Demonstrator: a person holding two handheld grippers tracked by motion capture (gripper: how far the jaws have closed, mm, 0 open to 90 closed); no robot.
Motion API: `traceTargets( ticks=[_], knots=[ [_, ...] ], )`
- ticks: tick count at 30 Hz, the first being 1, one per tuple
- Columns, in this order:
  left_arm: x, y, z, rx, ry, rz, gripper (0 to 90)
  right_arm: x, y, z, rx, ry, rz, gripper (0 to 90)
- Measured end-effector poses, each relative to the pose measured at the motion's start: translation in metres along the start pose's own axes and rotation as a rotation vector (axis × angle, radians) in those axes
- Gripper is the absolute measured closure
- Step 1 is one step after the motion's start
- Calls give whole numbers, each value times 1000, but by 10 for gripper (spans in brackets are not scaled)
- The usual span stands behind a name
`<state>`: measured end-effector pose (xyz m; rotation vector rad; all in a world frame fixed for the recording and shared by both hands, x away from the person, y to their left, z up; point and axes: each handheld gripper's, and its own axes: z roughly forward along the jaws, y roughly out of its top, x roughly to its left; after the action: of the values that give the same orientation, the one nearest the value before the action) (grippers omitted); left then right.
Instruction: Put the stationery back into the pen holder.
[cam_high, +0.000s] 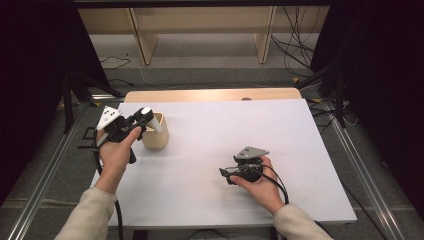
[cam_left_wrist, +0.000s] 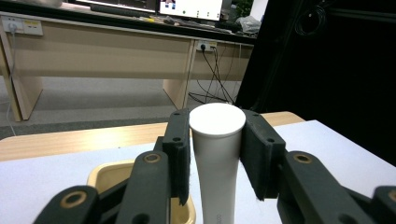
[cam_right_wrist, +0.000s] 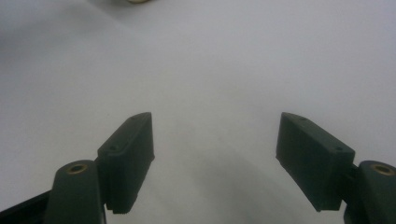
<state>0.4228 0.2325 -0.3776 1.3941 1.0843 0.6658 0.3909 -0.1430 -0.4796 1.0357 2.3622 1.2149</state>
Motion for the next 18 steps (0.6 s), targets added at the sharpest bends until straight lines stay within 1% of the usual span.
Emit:
traceTargets(
  ticks=[6, 18],
  knots=[
    [3, 1, 1, -4, 14, -2, 650, -1, 0, 0, -1, 0, -7, 283],
    [6, 1, 4, -23, 52, 14, 650, -2, -1, -1, 3, -2, 0, 283]
  ],
)
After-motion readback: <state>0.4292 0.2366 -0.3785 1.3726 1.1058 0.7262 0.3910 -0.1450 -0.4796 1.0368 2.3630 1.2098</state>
